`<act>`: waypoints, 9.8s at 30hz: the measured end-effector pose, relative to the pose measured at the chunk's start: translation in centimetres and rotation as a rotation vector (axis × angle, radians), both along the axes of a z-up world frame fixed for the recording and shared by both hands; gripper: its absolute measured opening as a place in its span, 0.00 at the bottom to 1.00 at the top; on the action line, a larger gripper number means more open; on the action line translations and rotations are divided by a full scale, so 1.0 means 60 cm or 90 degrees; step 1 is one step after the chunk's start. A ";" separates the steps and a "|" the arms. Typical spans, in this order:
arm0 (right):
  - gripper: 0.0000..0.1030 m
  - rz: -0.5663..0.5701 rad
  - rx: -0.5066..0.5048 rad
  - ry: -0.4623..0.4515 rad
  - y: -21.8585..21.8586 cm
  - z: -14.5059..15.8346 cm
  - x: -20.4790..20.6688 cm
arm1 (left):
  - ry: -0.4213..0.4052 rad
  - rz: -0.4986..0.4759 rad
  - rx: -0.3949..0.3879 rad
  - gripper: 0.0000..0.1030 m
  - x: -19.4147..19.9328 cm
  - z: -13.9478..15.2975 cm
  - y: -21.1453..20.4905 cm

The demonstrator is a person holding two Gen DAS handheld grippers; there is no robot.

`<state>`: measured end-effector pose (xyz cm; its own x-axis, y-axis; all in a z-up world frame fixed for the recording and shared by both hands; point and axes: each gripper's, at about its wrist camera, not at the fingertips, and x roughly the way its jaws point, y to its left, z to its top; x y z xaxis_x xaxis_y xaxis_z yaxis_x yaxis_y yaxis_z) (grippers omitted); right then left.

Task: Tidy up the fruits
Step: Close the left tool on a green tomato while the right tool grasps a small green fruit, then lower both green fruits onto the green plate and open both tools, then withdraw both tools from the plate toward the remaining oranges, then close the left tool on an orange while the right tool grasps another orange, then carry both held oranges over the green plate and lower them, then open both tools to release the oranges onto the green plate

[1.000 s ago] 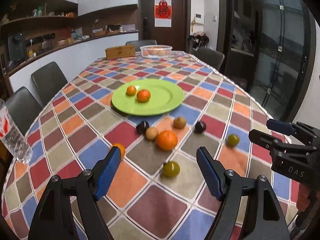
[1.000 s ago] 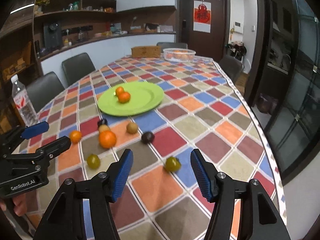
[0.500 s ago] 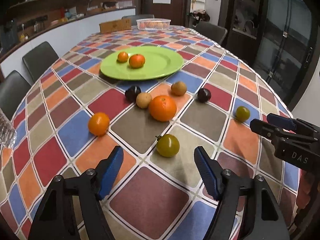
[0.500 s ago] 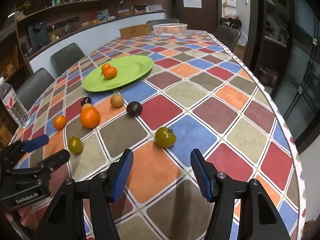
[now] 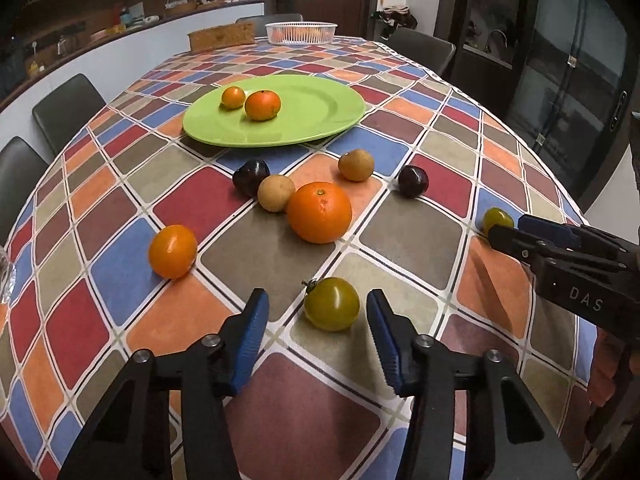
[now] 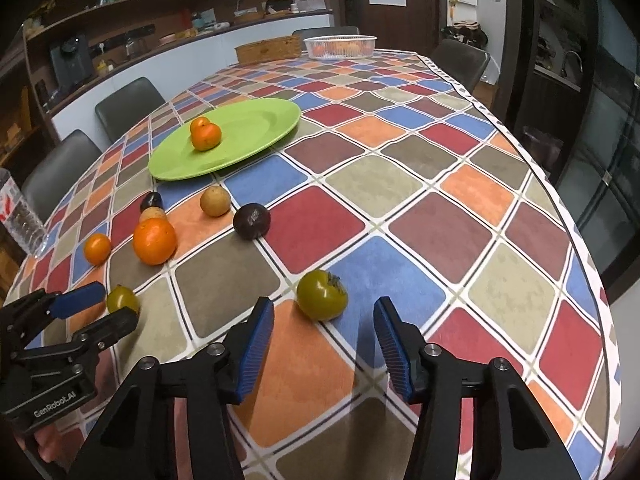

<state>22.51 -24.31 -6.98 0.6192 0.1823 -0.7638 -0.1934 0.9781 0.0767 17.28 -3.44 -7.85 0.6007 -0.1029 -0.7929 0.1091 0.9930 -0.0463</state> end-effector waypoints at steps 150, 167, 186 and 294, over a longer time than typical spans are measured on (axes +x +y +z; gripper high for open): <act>0.61 0.158 0.008 -0.161 0.215 0.168 0.015 | -0.201 -0.038 0.044 0.75 0.001 0.193 0.174; 0.65 0.174 -0.032 -0.115 0.218 0.085 -0.028 | -0.157 -0.077 0.060 0.76 -0.038 0.096 0.163; 0.64 0.176 -0.035 -0.038 0.221 0.016 0.019 | -0.059 -0.115 0.026 0.62 0.028 0.013 0.155; 0.40 0.140 0.029 0.060 0.189 0.093 0.408 | -0.017 -0.062 -0.068 0.29 0.417 0.121 0.128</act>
